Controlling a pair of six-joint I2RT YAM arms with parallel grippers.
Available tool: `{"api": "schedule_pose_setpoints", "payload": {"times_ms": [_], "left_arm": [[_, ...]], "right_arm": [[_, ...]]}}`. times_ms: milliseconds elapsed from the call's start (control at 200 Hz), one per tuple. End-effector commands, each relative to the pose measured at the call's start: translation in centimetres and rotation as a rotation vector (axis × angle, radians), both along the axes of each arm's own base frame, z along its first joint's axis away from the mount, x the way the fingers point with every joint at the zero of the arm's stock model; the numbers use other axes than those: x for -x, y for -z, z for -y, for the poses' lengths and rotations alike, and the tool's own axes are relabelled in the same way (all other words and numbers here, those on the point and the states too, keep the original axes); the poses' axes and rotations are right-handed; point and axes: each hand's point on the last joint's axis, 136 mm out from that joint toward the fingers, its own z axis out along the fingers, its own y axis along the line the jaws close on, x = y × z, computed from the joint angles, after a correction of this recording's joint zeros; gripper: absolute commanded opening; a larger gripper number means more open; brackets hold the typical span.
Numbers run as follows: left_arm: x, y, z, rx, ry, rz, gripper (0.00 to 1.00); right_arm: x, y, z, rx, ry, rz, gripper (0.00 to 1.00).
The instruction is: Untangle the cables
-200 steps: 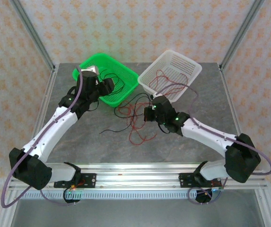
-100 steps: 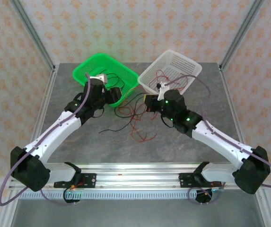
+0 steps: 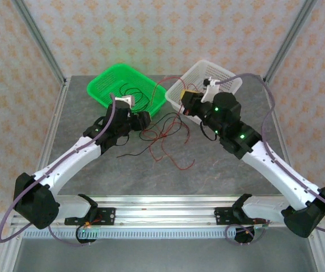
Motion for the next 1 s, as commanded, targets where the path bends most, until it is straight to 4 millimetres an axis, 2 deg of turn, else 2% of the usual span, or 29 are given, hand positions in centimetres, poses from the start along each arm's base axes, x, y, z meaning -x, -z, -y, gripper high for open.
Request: {"api": "schedule_pose_setpoints", "payload": {"times_ms": [0,165,185,350,475,771,991], "left_arm": [[-0.1,0.3,0.6,0.019,0.006,0.005,0.62],[0.3,0.6,0.8,0.014,0.010,0.003,0.62],[0.3,0.7,0.7,0.012,0.009,0.000,0.62],[0.6,0.5,0.8,0.015,0.016,0.007,0.62],[0.8,-0.1,1.4,0.022,0.042,0.032,0.62],[1.4,0.1,1.9,0.022,0.058,0.040,0.62],[2.0,-0.6,3.2,0.048,0.105,0.077,0.62]], "right_arm": [[-0.1,-4.0,1.5,-0.025,0.054,0.052,0.00],[0.3,-8.5,2.3,-0.052,0.068,0.109,0.00],[-0.3,-8.3,2.0,-0.043,0.070,0.102,0.00],[-0.3,-11.3,2.4,-0.064,0.086,0.137,0.00],[-0.4,-12.9,2.8,-0.083,0.107,0.148,0.00],[-1.0,-16.8,3.7,-0.082,0.163,0.197,0.00],[-0.9,-21.4,4.2,-0.118,0.183,0.263,0.00]]}}
